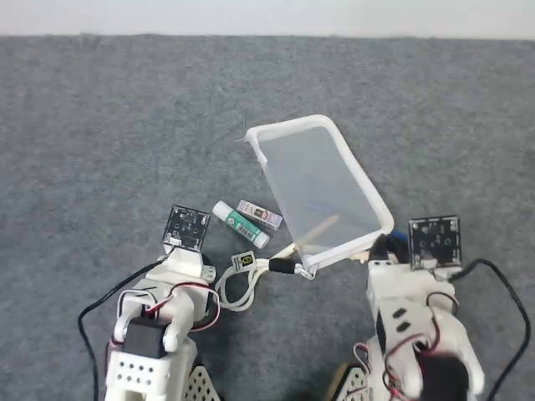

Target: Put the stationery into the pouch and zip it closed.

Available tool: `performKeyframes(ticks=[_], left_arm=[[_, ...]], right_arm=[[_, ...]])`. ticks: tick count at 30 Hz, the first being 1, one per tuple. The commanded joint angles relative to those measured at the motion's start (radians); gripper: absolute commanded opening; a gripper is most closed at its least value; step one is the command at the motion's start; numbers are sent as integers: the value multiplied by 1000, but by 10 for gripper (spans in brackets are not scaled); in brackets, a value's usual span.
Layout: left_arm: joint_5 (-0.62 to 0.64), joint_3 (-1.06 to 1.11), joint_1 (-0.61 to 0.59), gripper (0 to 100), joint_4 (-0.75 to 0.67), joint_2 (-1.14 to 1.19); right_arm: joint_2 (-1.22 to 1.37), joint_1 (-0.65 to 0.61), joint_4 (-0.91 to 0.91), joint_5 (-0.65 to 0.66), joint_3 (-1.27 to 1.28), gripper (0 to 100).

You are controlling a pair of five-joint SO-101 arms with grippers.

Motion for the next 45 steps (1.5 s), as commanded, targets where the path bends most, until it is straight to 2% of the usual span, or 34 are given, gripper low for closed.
performKeyframes(ticks=[1, 5, 8, 14, 26, 30, 35, 41, 45], left_arm=[[35, -27, 5, 12, -34, -18], [72, -27, -3, 12, -55, -18], [74, -28, -3, 12, -55, -18], [75, -25, -5, 12, -55, -18], [75, -25, -52, 12, -52, -18], [75, -25, -54, 12, -52, -18], [75, -25, -54, 12, -52, -18], [75, -25, -54, 12, -52, -18], [75, -25, -54, 12, -52, -18]], right_arm=[[61, -105, 30, -52, -123, 6], [229, -188, 25, -124, -181, 9], [384, -295, 25, -175, -229, 26], [644, -458, 1, -302, -261, 223], [1076, -651, -265, -500, -264, 209], [1175, -680, -358, -572, -264, 209], [1254, -705, -386, -658, -299, 209], [1359, -696, -389, -686, -379, 209], [1429, -639, -389, -717, -414, 209]])
